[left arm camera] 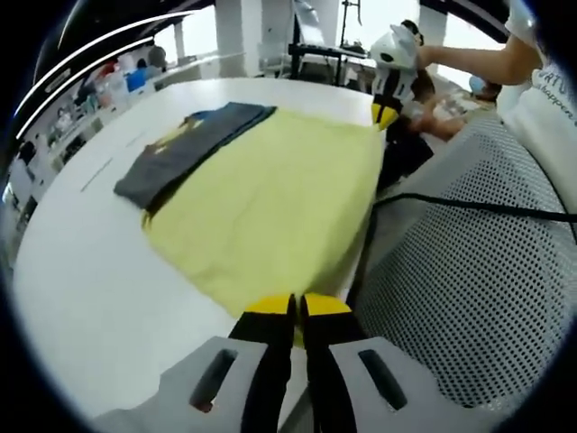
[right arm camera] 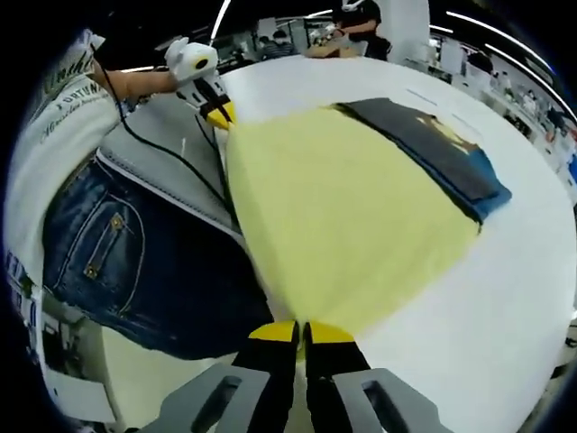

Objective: Fold the garment on the visible template until the final outline fits inside the template.

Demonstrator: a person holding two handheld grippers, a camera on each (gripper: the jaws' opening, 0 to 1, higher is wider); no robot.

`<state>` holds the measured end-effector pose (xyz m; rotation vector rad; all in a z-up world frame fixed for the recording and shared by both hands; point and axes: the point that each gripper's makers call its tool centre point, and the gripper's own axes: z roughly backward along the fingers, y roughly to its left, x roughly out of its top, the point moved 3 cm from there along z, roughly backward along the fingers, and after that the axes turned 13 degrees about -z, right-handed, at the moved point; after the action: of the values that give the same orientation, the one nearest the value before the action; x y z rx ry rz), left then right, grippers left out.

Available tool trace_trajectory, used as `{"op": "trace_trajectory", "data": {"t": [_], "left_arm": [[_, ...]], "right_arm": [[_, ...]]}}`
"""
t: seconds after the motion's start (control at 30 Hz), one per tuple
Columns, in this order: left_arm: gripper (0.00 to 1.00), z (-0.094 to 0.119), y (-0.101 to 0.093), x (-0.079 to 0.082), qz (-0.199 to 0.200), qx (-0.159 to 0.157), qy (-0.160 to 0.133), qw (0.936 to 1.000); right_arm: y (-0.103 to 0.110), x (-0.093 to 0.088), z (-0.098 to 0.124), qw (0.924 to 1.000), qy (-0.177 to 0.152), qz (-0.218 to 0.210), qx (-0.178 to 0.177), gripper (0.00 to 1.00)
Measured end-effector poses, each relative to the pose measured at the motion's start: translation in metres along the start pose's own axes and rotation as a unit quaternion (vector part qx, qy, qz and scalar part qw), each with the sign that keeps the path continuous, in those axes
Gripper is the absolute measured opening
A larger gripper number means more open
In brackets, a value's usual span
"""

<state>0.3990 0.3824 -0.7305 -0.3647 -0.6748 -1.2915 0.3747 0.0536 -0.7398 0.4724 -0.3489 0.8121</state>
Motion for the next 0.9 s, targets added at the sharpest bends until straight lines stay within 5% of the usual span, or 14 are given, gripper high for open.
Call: {"op": "trace_trajectory", "data": {"t": [0.9], "left_arm": [[0.01,0.045,0.046,0.052,-0.035,0.01,-0.028,0.9989]], "right_arm": [[0.0,0.052,0.06,0.9975,-0.024,0.06,-0.028,0.0]]}}
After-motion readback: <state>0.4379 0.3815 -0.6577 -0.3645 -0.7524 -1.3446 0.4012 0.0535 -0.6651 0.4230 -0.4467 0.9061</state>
